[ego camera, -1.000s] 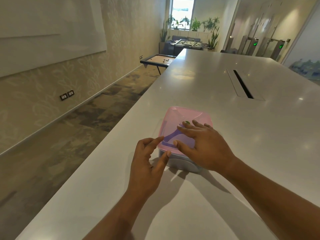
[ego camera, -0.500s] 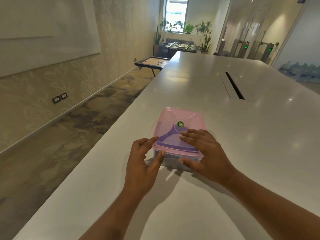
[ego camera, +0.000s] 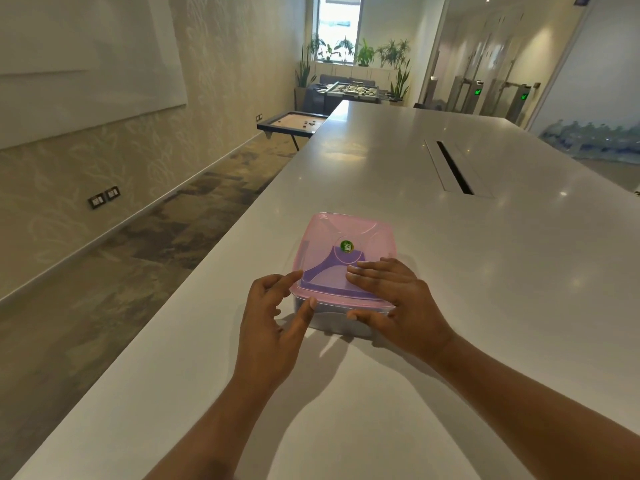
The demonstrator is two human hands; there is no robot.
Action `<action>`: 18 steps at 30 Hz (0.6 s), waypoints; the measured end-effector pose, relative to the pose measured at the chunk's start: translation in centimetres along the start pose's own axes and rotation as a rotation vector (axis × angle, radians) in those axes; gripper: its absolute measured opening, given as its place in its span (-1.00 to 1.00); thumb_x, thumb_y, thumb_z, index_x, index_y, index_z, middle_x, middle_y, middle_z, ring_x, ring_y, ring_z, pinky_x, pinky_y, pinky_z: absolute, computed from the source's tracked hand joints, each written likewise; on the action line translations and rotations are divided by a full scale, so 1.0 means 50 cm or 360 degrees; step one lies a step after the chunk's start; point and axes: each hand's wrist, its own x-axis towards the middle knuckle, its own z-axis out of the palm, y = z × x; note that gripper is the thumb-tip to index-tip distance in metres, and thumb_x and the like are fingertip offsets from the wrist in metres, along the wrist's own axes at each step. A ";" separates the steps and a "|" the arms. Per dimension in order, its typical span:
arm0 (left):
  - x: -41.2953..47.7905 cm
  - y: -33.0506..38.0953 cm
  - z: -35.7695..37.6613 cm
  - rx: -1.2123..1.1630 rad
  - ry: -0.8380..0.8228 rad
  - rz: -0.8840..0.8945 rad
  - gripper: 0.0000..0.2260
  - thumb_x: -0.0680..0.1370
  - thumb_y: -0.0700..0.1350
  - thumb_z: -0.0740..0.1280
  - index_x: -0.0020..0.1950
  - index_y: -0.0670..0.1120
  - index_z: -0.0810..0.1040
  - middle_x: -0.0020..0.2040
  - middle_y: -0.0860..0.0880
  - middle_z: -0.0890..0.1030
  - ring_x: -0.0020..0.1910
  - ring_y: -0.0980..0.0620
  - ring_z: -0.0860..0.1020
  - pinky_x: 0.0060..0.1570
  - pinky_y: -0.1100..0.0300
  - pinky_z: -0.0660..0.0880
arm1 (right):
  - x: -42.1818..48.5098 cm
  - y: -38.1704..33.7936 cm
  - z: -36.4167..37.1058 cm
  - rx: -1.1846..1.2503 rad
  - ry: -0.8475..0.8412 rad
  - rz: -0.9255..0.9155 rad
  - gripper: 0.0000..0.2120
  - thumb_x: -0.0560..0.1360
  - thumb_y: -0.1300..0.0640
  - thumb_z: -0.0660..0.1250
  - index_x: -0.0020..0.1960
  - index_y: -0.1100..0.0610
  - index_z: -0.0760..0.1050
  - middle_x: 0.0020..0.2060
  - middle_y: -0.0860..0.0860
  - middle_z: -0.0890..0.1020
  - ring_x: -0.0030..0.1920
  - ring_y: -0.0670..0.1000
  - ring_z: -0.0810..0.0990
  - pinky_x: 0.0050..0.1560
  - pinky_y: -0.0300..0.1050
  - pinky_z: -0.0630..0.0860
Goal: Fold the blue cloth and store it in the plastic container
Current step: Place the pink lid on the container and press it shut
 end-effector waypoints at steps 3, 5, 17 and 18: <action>0.001 0.001 0.000 -0.0007 -0.0004 0.0006 -0.62 0.48 0.06 0.37 0.30 0.13 0.47 0.19 0.07 0.45 0.15 0.29 0.43 -0.09 0.51 0.45 | -0.001 -0.002 0.003 -0.0065 0.0046 -0.0081 -0.51 0.41 -0.08 0.46 0.19 0.24 0.62 0.14 0.12 0.67 0.20 0.03 0.62 0.27 0.12 0.50; 0.002 0.001 0.000 -0.0012 0.0001 0.0006 -0.61 0.48 0.07 0.36 0.31 0.11 0.48 0.18 0.07 0.45 0.15 0.27 0.44 -0.09 0.50 0.46 | -0.002 -0.004 0.007 -0.0090 0.0073 -0.0092 -0.52 0.43 -0.08 0.43 0.18 0.26 0.62 0.13 0.14 0.68 0.20 0.04 0.62 0.29 0.10 0.48; -0.001 -0.020 0.007 0.0088 -0.0019 0.0062 -0.57 0.50 0.06 0.39 0.32 0.31 0.36 0.20 0.17 0.43 0.17 0.25 0.45 -0.11 0.48 0.49 | -0.019 -0.012 0.017 -0.0140 0.0029 0.0095 -0.50 0.43 -0.06 0.47 0.32 0.10 0.55 0.27 -0.01 0.61 0.33 -0.06 0.50 0.34 0.06 0.43; -0.002 -0.022 0.007 0.0115 -0.0027 0.0061 -0.56 0.51 0.07 0.39 0.32 0.33 0.35 0.20 0.18 0.42 0.17 0.25 0.45 -0.10 0.45 0.50 | -0.021 -0.013 0.017 -0.0158 0.0011 0.0110 -0.49 0.44 -0.06 0.46 0.33 0.09 0.54 0.28 -0.01 0.60 0.35 -0.06 0.49 0.35 0.07 0.42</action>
